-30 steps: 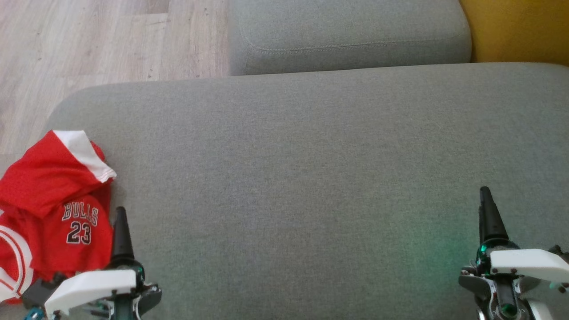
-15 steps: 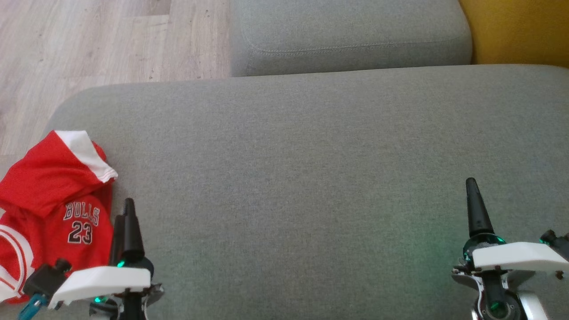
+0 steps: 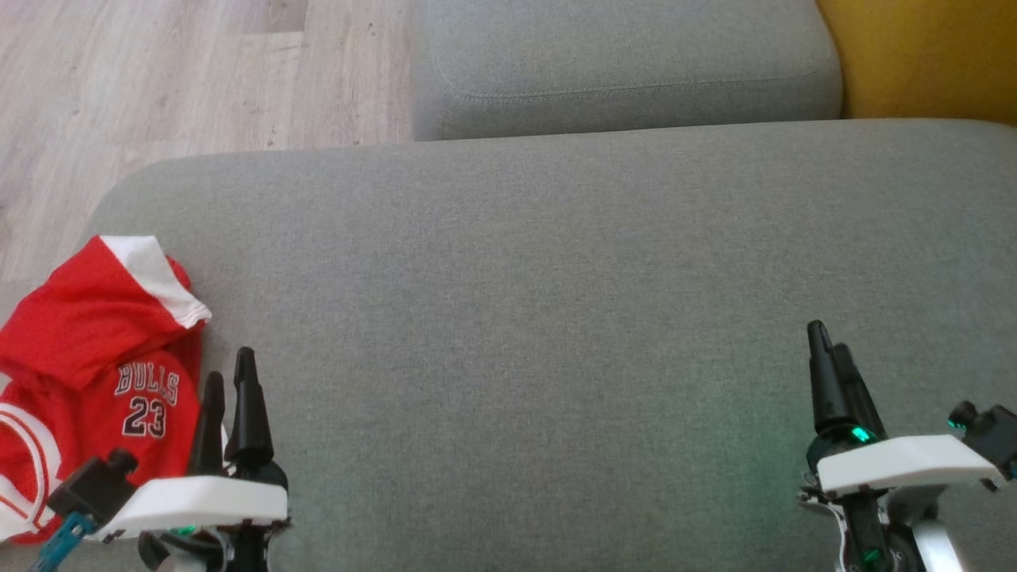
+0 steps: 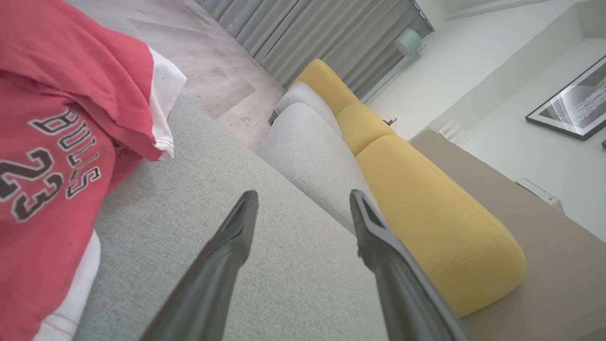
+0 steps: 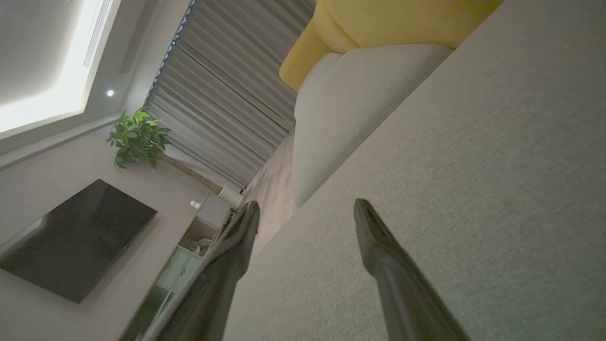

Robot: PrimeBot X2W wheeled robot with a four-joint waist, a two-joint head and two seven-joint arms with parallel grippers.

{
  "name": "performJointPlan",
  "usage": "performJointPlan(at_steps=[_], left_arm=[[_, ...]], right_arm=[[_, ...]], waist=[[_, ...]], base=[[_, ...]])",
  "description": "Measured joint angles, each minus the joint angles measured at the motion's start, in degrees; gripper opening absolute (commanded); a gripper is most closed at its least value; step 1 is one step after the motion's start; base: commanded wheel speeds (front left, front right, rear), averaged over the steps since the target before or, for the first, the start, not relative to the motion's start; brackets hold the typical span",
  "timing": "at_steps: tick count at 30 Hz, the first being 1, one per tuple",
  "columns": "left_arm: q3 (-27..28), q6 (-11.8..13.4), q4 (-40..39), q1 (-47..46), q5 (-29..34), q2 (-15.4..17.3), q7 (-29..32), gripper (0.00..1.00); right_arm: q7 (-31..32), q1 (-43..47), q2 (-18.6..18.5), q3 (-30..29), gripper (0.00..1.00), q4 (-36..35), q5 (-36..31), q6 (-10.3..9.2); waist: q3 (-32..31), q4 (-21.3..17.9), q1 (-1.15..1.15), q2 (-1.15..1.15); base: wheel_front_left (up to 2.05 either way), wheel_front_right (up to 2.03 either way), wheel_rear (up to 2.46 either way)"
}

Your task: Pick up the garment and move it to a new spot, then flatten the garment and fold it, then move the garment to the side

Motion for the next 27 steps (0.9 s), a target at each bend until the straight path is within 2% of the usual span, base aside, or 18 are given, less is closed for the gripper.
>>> performJointPlan(at_steps=[15,27], left_arm=[[-0.87,0.01,1.09,0.03,12.02,0.87,-2.16,1.00],[-0.78,0.27,3.20,0.05,19.35,0.86,-4.10,1.00]], right_arm=[[0.43,1.04,0.00,1.58,1.00,-2.45,-11.58,0.00],[0.42,1.07,0.05,1.96,1.00,-3.94,-20.54,0.00]], waist=[[-0.20,-0.05,0.00,0.00],[-0.36,0.23,0.00,0.00]], base=[[0.00,0.00,0.00],[0.00,0.00,0.00]])
